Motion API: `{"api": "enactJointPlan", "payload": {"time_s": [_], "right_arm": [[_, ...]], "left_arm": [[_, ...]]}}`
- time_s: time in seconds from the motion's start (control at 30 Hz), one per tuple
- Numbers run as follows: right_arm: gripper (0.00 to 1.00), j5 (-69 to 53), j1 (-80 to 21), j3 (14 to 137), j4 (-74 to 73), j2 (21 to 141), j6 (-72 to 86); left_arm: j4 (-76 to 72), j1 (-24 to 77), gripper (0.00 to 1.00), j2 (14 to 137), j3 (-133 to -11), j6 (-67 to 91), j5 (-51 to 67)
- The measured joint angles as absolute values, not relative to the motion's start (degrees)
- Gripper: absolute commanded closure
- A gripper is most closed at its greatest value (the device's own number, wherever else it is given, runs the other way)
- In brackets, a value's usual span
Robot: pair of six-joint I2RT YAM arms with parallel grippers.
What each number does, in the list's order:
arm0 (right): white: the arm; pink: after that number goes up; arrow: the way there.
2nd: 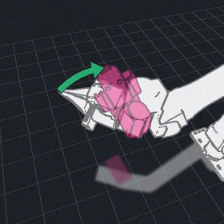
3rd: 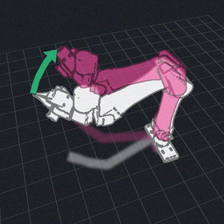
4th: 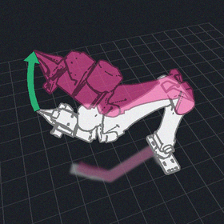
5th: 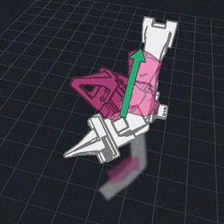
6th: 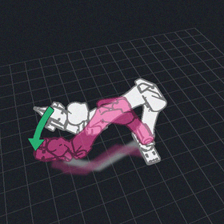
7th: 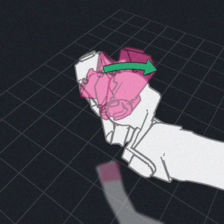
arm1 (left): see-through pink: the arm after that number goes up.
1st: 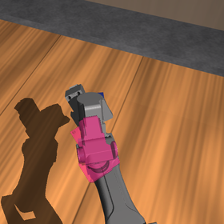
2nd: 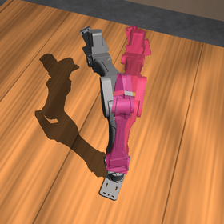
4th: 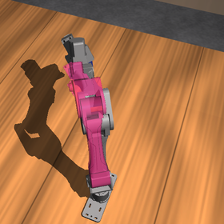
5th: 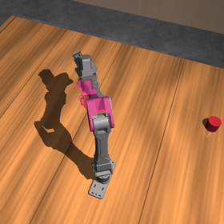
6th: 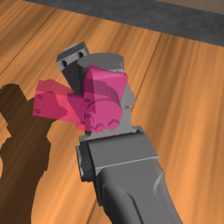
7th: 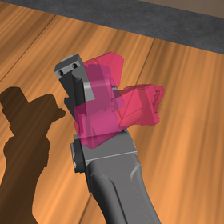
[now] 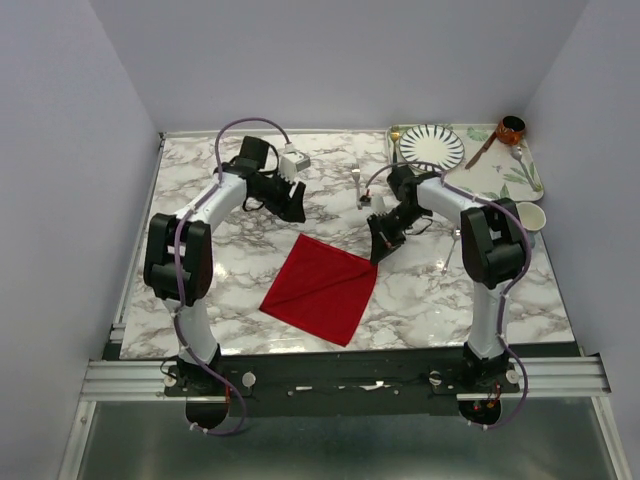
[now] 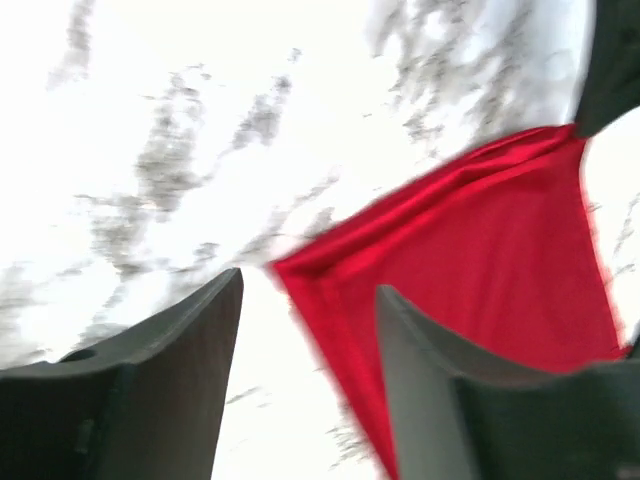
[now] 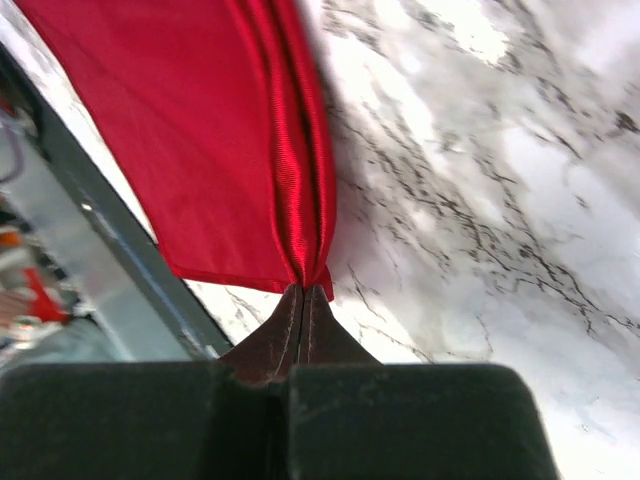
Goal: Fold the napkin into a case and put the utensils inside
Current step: Pick up the upper triangle-folded napkin from the center of the board.
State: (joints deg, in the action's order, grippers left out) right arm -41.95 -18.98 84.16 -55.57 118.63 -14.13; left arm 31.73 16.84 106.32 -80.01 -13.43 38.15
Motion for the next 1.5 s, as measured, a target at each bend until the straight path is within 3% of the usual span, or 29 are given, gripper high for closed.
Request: {"api": "enactJointPlan", "payload": {"time_s": [0.17, 0.33, 0.83, 1.37, 1.43, 1.5], "right_arm": [[1.00, -38.4, -22.0, 83.9, -54.8, 115.3, -17.1], [0.99, -34.8, -24.4, 83.1, -53.2, 112.9, -19.9], [0.99, -29.4, -26.6, 81.6, -50.8, 110.1, -24.8], [0.99, -29.1, -26.7, 81.6, -50.9, 110.1, -25.6], [1.00, -29.1, -26.7, 81.6, -50.9, 110.1, -25.6], [0.99, -29.1, -26.7, 81.6, -50.9, 110.1, -25.6]], "left_arm": [[38.4, 13.5, 0.20, 111.6, -89.5, -21.9, 38.1], [43.6, 14.0, 0.22, 117.3, -92.7, -28.8, 38.6], [50.1, 14.2, 0.39, 124.9, -96.2, -36.8, 41.9], [52.0, 15.1, 0.63, 126.6, -95.9, -37.1, 47.0], [52.0, 15.2, 0.61, 126.6, -95.8, -37.1, 47.0], [52.0, 15.3, 0.53, 126.6, -95.4, -37.1, 47.2]]}}
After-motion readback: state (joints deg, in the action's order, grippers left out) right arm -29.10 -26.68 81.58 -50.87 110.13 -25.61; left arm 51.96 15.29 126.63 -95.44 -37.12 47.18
